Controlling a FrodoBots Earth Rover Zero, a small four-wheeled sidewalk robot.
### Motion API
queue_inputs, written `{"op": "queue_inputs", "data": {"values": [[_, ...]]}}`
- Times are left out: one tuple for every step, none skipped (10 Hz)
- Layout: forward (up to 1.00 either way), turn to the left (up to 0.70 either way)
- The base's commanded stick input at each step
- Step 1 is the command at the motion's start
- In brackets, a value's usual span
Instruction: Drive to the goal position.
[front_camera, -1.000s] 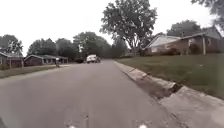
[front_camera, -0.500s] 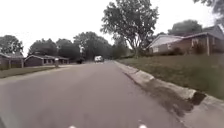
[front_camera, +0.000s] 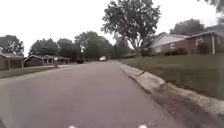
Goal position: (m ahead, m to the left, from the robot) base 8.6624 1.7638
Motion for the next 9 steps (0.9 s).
{"op": "queue_inputs", "data": {"values": [[1.00, 0.00], [1.00, 0.00], [1.00, 0.00], [1.00, 0.00], [1.00, 0.00], [1.00, 0.00], [1.00, 0.00], [1.00, 0.00], [1.00, 0.00]]}}
